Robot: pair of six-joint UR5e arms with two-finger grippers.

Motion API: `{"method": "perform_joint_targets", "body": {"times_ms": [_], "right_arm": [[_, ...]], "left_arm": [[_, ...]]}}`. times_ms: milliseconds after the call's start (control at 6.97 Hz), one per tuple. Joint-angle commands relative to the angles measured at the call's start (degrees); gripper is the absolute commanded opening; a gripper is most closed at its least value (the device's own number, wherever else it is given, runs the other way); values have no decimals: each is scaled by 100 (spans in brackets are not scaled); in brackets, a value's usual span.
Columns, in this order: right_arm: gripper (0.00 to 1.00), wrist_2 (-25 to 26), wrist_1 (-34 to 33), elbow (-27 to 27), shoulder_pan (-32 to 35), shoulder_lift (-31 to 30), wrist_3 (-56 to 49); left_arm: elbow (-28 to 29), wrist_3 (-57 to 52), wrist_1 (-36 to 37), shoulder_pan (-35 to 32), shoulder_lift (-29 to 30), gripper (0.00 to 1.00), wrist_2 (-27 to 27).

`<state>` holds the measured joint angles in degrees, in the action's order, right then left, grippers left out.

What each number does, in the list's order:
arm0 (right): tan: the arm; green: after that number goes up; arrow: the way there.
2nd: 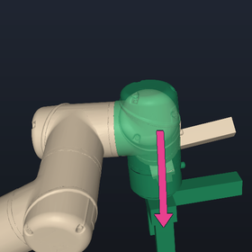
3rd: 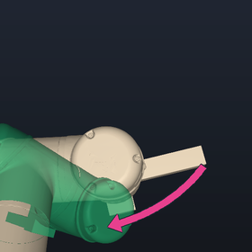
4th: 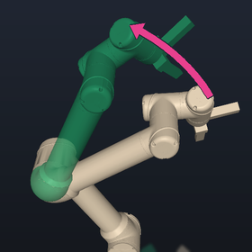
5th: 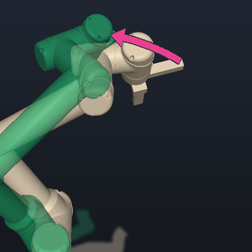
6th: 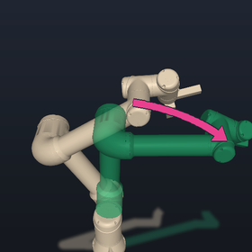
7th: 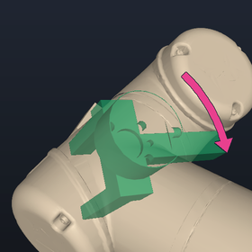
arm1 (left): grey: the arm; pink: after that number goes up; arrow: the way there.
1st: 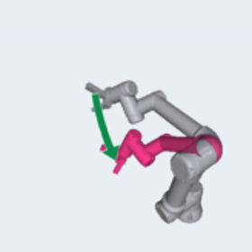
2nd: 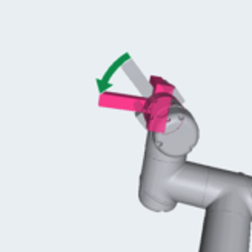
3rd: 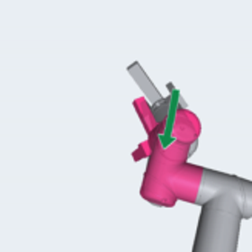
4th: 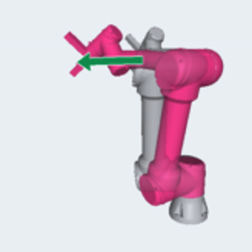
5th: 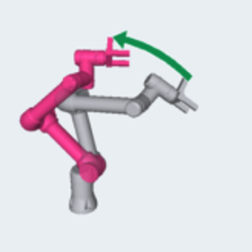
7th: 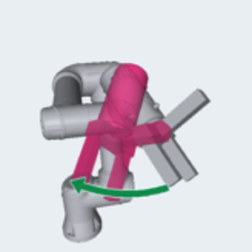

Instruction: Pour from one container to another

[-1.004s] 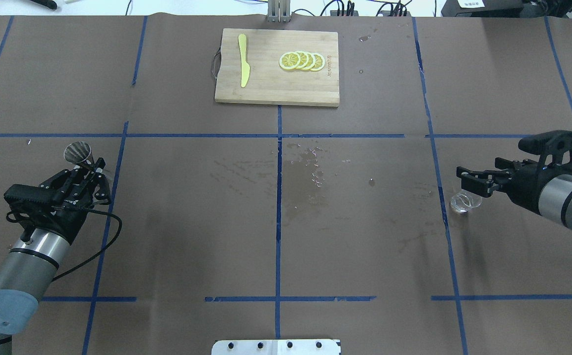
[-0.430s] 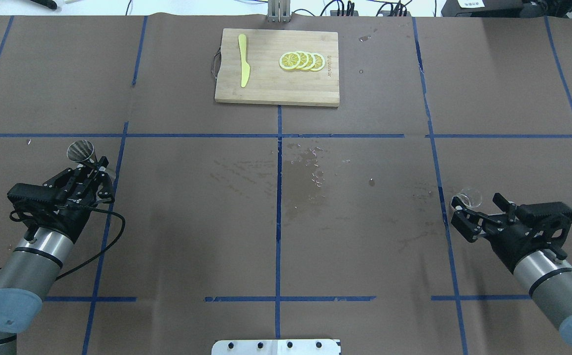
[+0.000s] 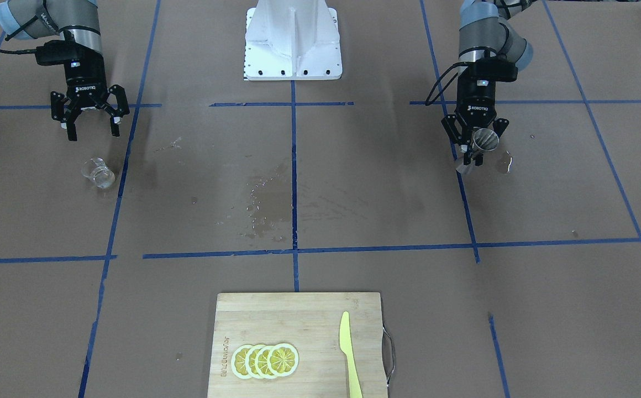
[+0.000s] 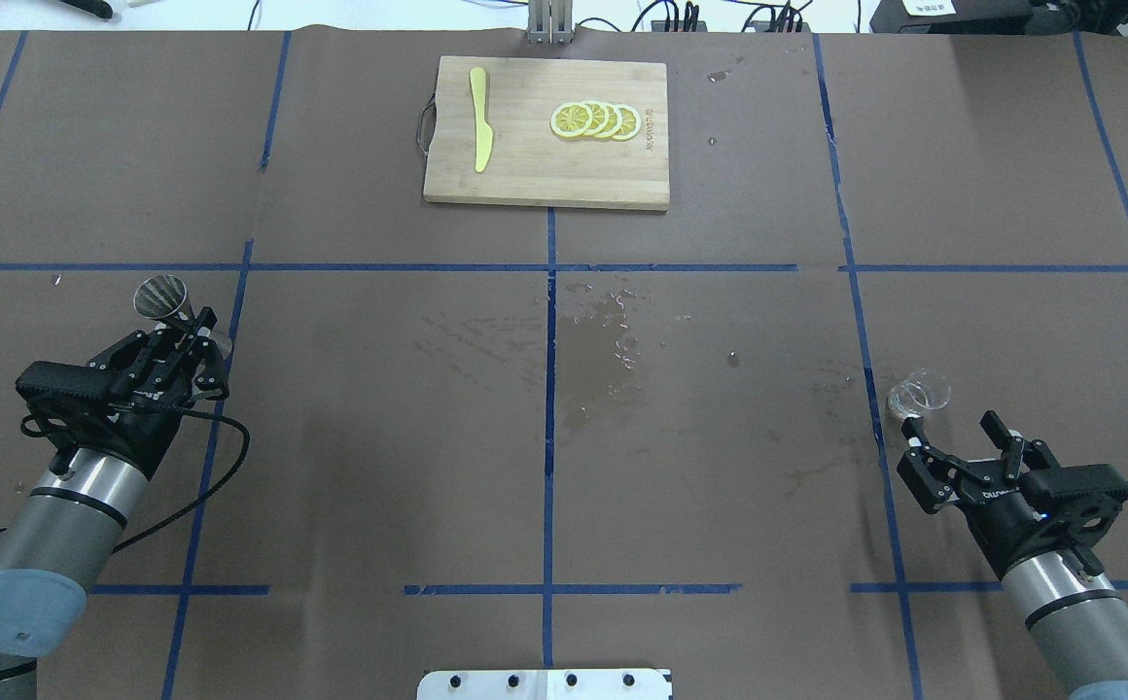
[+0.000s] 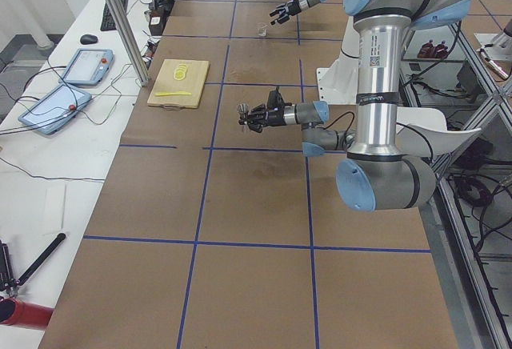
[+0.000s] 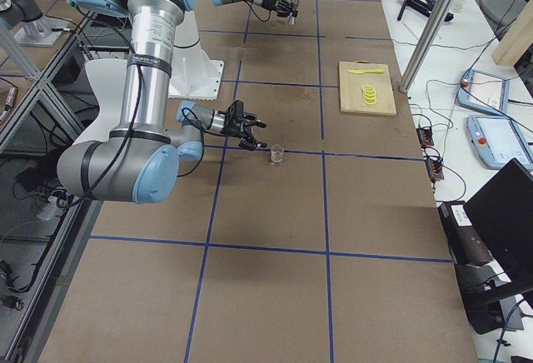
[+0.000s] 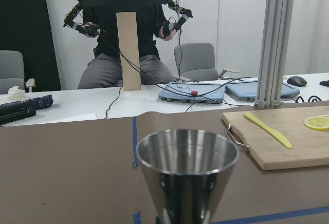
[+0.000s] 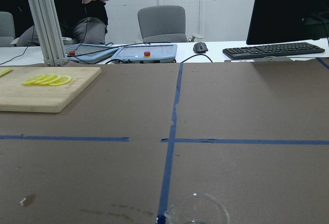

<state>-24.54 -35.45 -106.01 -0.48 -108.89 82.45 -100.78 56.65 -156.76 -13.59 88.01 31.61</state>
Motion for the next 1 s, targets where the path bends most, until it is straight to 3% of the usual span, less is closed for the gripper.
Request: {"method": "perform_joint_targets", "body": {"times_ms": [0,430,861], "right_arm": [[96,343,3,701,-31,461,51],[95,301,21,810,-31,570,16],[94,-128,30,940,178,641,-36]], "left_arm": [[6,4,-3,-4,14,0,-5],[6,4,-3,-4,14,0,-5],[15,4,-3,-4,6,0,-5]]}}
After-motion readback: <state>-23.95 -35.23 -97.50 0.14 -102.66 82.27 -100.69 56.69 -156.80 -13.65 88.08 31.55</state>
